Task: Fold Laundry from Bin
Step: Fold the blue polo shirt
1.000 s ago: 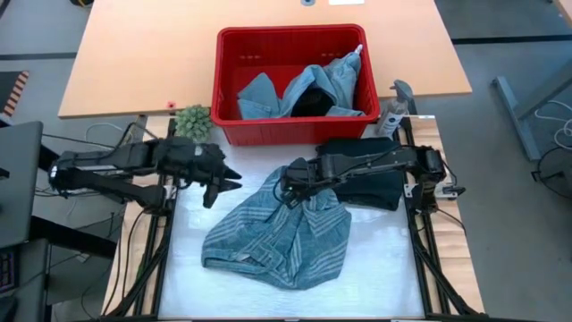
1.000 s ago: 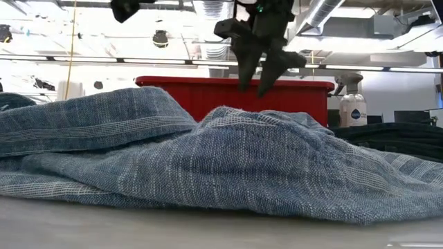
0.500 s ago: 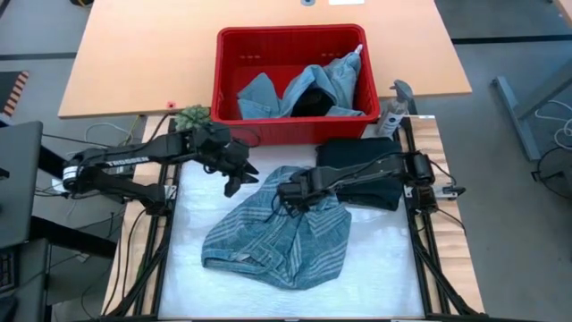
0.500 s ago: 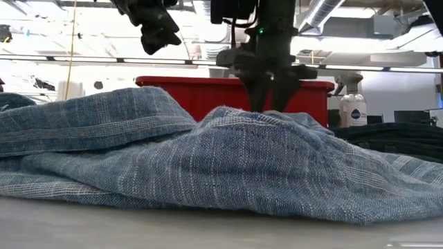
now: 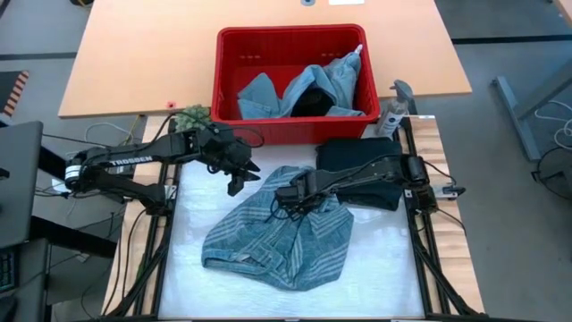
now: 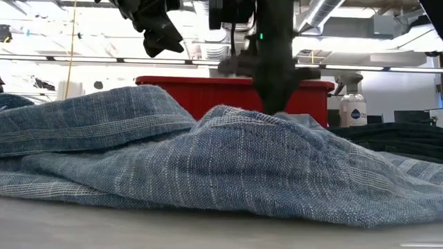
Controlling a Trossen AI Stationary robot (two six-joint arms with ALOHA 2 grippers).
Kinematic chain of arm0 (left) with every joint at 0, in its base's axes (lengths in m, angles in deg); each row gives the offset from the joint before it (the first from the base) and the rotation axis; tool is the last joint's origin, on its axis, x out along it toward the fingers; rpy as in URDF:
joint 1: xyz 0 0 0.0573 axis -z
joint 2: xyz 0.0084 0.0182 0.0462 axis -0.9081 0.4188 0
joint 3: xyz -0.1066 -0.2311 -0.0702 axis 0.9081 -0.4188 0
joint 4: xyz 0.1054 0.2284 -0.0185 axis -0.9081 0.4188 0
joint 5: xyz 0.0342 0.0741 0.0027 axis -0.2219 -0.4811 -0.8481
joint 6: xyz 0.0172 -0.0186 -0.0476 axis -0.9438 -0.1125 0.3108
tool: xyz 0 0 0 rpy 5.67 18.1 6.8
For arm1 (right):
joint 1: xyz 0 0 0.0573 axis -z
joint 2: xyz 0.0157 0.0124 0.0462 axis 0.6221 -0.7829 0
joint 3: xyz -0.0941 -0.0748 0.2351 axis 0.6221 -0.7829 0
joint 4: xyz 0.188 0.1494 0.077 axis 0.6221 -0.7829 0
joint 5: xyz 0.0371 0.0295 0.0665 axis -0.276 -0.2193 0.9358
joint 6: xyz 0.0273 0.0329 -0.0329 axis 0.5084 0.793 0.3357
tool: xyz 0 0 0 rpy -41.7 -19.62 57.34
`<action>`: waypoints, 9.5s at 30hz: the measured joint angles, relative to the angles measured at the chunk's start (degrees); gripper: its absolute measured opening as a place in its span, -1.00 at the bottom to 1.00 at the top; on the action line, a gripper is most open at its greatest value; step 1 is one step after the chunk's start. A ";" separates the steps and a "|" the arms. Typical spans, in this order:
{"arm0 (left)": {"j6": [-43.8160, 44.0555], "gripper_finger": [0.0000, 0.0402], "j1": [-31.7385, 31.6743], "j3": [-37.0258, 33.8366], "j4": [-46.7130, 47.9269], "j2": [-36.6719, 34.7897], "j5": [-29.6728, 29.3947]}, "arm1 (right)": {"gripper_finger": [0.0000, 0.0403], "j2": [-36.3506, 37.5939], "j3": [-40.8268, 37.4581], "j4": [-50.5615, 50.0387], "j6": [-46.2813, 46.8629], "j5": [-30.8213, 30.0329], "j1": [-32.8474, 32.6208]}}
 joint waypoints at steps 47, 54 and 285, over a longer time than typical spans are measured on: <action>-11.16 0.27 6.41 28.78 -32.57 54.99 33.92 | -0.93 4.01 14.49 -13.46 44.87 9.27 -34.87; -20.13 0.27 8.51 29.44 -26.92 54.95 25.72 | -0.93 4.01 14.49 -11.71 43.07 9.30 -34.85; -28.17 -1.00 -5.42 73.00 -12.35 55.41 33.75 | -0.90 -9.33 14.10 -20.57 76.15 41.75 -39.58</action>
